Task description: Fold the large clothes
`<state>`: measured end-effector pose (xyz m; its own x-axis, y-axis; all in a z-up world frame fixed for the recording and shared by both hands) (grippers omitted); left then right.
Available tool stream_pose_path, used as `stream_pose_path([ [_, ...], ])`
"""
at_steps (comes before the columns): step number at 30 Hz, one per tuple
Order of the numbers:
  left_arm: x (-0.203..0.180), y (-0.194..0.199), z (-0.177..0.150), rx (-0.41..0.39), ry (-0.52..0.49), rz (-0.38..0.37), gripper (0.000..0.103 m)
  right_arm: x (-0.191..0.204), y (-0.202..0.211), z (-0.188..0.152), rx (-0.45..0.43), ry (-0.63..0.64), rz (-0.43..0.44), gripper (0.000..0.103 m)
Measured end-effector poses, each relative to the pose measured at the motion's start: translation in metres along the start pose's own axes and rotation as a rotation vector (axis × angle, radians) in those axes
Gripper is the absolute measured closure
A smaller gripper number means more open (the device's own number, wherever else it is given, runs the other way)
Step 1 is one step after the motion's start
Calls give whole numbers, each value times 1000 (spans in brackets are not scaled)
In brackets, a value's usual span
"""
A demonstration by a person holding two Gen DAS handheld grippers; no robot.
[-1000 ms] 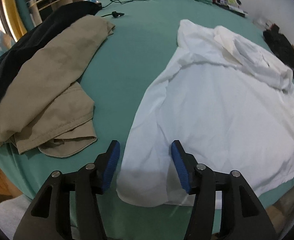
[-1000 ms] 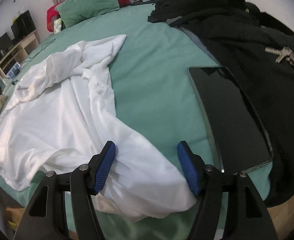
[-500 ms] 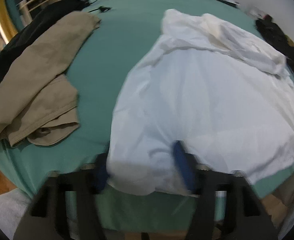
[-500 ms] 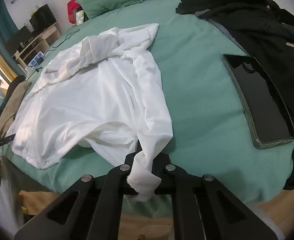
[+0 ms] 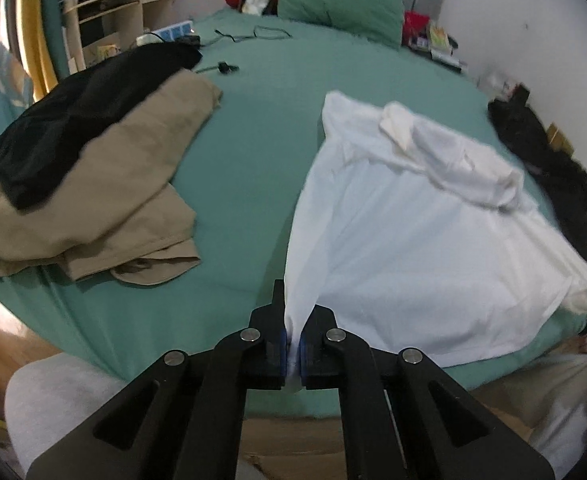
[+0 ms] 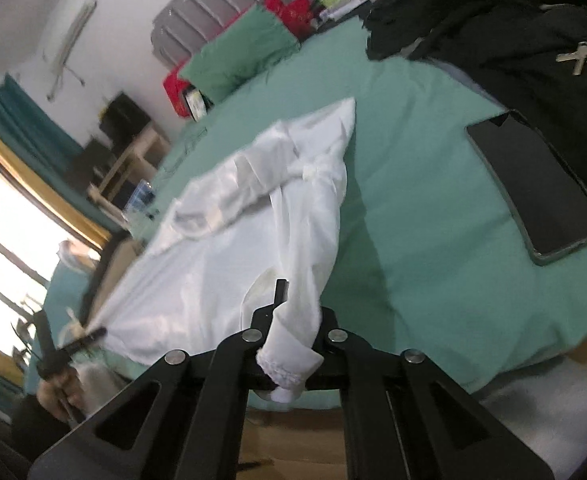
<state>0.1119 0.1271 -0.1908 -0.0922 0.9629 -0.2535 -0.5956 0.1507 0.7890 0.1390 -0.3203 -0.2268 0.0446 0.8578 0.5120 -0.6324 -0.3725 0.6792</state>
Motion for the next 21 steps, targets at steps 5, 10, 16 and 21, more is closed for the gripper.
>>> stream_pose_path([
  [5, 4, 17, 11, -14, 64, -65, 98, 5, 22, -1, -31, -1, 1, 98],
  [10, 2, 37, 16, -38, 63, -91, 98, 8, 43, -3, -43, 0, -6, 98],
  [16, 6, 58, 14, -59, 95, -116, 98, 10, 58, -1, -47, 5, -26, 98],
  [21, 8, 66, 28, -114, 121, -137, 98, 9, 64, 21, -78, -31, -7, 98],
])
Point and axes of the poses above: each gripper's, at about its wrist camera, not at the fingertips, and y roughly against the way its jaws point, x to its left, z to its top, the point moved 8 cm from there along -y, roughly the way its jaws point, and after that the axes turned 6 degrees about -z, right-handed, at the moved point
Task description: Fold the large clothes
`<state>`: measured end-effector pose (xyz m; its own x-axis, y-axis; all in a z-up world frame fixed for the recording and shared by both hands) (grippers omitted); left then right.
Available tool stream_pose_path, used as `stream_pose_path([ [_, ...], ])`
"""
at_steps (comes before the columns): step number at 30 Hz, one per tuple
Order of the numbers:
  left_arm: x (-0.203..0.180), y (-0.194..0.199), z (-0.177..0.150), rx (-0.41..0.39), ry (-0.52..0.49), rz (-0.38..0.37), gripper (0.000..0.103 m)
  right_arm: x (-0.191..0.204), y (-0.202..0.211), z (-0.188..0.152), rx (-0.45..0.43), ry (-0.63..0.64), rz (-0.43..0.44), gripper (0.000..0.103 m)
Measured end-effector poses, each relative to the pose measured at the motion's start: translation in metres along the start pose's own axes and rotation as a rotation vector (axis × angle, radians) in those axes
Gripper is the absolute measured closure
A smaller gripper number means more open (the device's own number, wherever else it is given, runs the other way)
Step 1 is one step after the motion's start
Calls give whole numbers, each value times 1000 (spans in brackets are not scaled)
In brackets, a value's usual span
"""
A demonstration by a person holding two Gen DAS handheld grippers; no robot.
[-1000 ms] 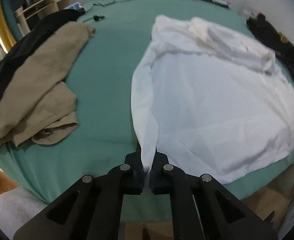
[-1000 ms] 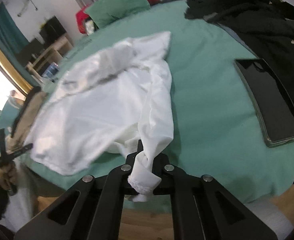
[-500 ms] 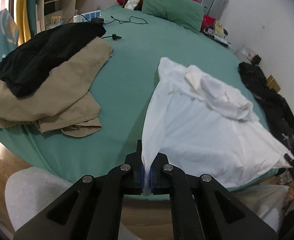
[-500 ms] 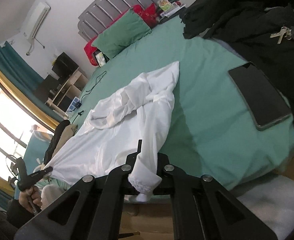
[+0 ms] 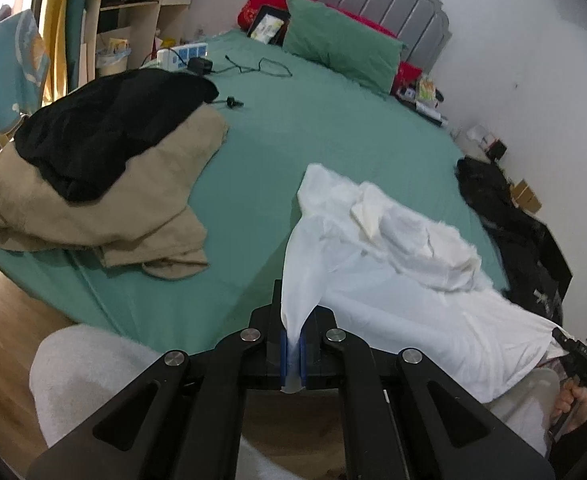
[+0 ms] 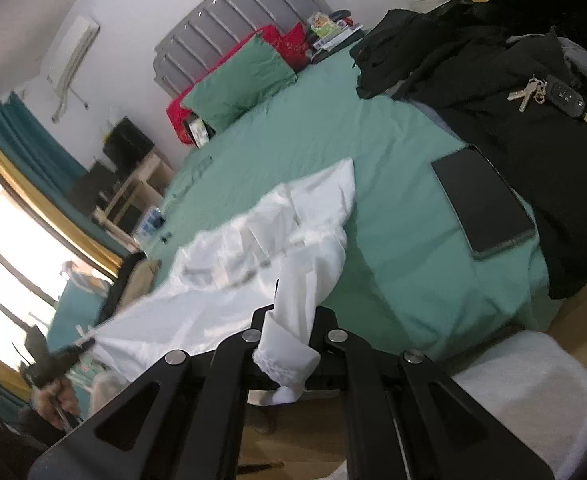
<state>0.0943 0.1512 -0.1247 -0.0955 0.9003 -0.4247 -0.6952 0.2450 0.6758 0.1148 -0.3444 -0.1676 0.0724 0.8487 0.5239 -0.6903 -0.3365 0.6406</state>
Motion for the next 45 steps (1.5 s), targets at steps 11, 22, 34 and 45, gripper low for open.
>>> stream_pose_path([
  [11, -17, -45, 65, -68, 20, -36, 98, 3, -48, 84, -97, 16, -79, 98],
  [22, -28, -135, 132, -55, 32, -3, 98, -8, -131, 150, -63, 42, -108, 98],
  [34, 10, -261, 142, 116, 104, 135, 96, -34, -237, 159, 63, 75, -233, 97],
  [45, -15, -225, 136, 7, -60, 192, 43, -30, -191, 163, -122, 223, -475, 31],
])
Point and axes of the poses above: each gripper's, at about its wrist camera, not at the fingertips, and y roughly against the way its jaws point, x to its left, z to its top, the point moved 8 cm from there along -y, roughly the way its jaws point, and after that the axes turned 6 degrees about -z, right-handed, at the moved point
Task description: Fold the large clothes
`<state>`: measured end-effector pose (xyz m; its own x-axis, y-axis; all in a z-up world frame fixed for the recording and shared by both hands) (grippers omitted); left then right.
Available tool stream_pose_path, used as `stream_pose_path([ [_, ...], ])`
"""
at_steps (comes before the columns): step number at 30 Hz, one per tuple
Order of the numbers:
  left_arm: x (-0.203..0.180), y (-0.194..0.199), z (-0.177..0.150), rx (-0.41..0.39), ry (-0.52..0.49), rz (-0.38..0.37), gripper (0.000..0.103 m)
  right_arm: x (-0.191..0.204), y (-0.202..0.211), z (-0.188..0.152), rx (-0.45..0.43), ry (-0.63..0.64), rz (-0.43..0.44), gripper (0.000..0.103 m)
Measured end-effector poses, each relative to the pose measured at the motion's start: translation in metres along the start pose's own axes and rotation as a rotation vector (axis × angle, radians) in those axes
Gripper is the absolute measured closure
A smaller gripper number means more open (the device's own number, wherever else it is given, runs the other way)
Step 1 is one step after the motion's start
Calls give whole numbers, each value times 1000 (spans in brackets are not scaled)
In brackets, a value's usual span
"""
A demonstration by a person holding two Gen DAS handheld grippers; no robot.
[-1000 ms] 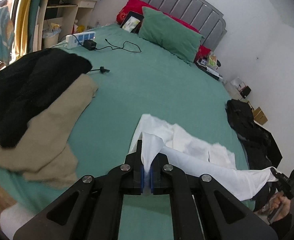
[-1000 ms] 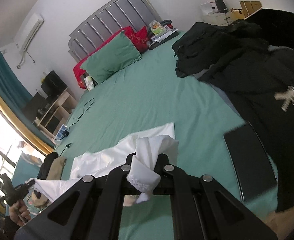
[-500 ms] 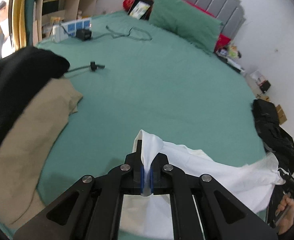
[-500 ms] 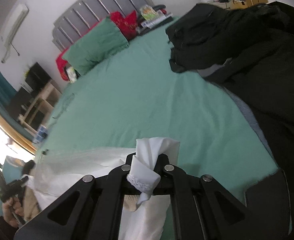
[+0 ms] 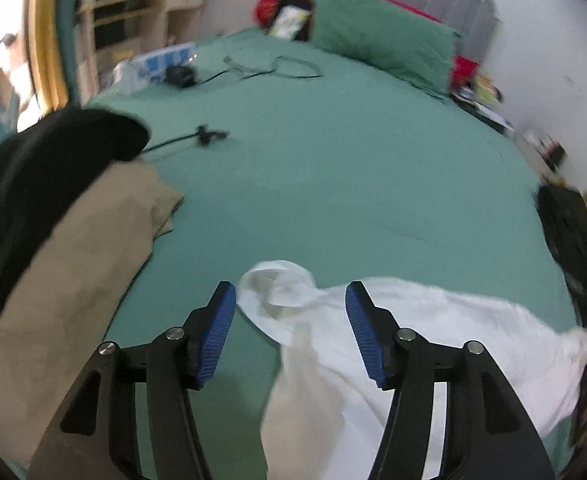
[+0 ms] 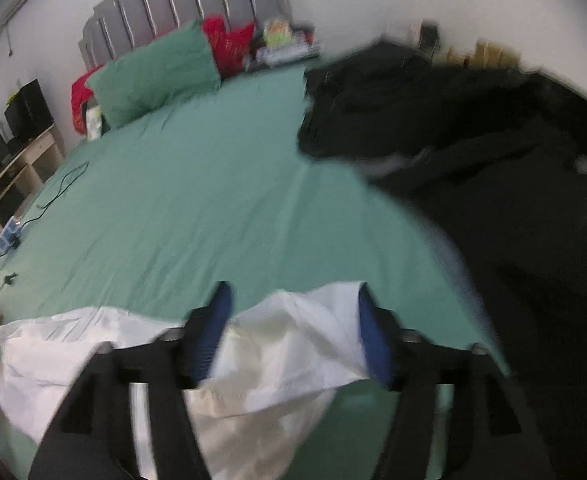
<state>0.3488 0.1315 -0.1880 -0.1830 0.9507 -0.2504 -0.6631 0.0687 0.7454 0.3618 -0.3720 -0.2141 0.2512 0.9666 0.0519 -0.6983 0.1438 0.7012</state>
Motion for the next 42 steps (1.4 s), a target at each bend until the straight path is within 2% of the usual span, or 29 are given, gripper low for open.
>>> stream_pose_path([
  [2, -17, 9, -4, 0, -72, -18, 43, -1, 21, 7, -77, 12, -29, 27],
  [4, -40, 18, -16, 0, -150, -47, 43, 4, 37, 10, -125, 42, -11, 23],
  [5, -51, 18, -21, 13, -177, -62, 43, 11, 41, 11, -130, 58, 25, 23],
  [7, -76, 14, -41, 74, -238, -117, 42, 29, 43, 5, -107, 74, 156, 23],
  [9, -94, 8, -60, 129, -291, -148, 42, 57, 41, -9, -45, 76, 329, 23],
  [11, -108, 0, -76, 179, -334, -153, 42, 84, 33, -27, 46, 133, 421, 23],
  [14, -123, -11, -91, 241, -360, -162, 42, 131, 22, -68, 247, 249, 578, 23],
  [15, -125, -15, -92, 253, -366, -159, 42, 142, 19, -81, 300, 282, 606, 23],
  [18, -126, -33, -90, 280, -391, -131, 42, 157, 7, -100, 341, 378, 548, 22],
  [20, -128, -39, -84, 277, -396, -118, 42, 161, -2, -102, 338, 417, 507, 23],
  [28, -130, -67, -61, 297, -387, -95, 42, 157, -40, -69, 351, 439, 416, 23],
  [32, -136, -67, -43, 268, -348, -124, 42, 156, -56, -44, 331, 402, 410, 23],
  [35, -136, -77, -32, 273, -339, -109, 42, 153, -76, -30, 320, 353, 395, 23],
  [39, -130, -89, -16, 267, -294, -116, 42, 142, -96, -17, 316, 280, 337, 23],
  [42, -118, -107, -8, 267, -293, -64, 42, 130, -90, -8, 264, 269, 274, 23],
])
Point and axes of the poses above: each gripper's, at about its wrist camera, not at the fingertips, and y roughly against the way its jaws point, x to its left, z to its top, the point moved 8 cm from there along -y, roughly the way its jaws point, and after that the axes turned 6 degrees about -z, right-handed, at the moved point
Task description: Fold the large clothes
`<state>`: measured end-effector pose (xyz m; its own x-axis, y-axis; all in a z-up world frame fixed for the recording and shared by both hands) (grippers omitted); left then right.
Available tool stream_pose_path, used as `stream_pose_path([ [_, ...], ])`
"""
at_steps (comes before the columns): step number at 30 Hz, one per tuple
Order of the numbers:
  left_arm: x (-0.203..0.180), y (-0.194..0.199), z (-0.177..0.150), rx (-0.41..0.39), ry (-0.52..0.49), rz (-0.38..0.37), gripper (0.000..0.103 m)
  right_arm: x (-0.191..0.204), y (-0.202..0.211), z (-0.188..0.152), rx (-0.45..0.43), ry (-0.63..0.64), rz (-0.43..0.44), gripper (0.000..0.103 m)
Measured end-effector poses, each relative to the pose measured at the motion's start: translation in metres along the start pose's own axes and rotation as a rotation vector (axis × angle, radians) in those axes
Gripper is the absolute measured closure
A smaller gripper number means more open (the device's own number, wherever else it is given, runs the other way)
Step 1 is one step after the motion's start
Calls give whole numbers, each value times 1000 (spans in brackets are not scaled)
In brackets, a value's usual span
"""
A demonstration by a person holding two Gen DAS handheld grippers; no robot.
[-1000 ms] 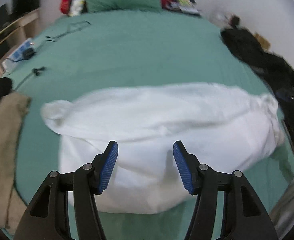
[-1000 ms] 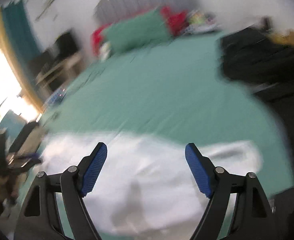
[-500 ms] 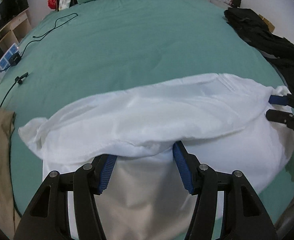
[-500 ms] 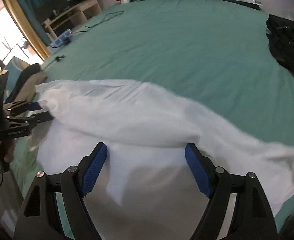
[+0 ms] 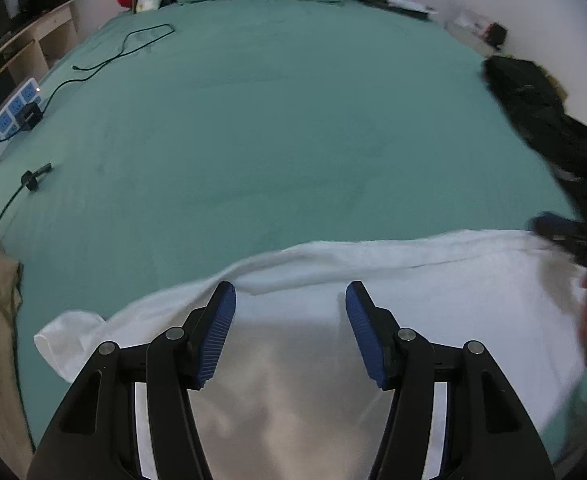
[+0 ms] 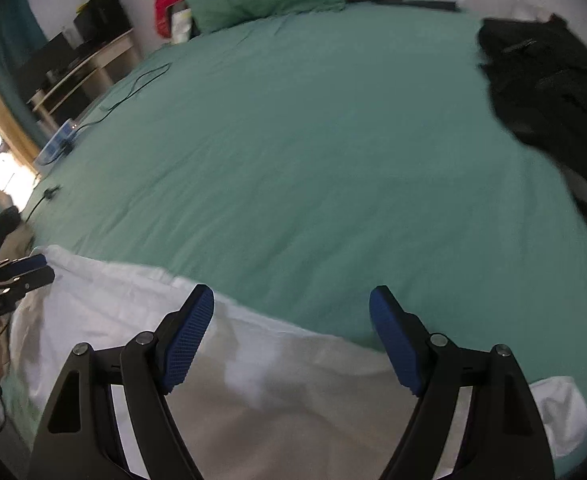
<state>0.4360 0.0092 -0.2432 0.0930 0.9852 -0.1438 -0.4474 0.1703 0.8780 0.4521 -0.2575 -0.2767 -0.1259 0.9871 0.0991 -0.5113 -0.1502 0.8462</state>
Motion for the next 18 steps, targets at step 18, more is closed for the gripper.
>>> stream_pose_path([
  [18, -46, -27, -13, 96, -132, -18, 42, 0, 17, -56, 134, 63, 118, 22],
])
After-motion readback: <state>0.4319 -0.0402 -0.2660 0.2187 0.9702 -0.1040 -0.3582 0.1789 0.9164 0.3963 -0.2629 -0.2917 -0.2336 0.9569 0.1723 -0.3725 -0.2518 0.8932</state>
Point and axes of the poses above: each gripper's, at about its wrist camera, not at the fingertips, and y roughly against the way its jaws point, x to its left, z to its top, the point moved 8 cm from there along -y, roughly the way its jaws point, and after that the axes turned 6 degrees about -z, right-handed, at the moved point
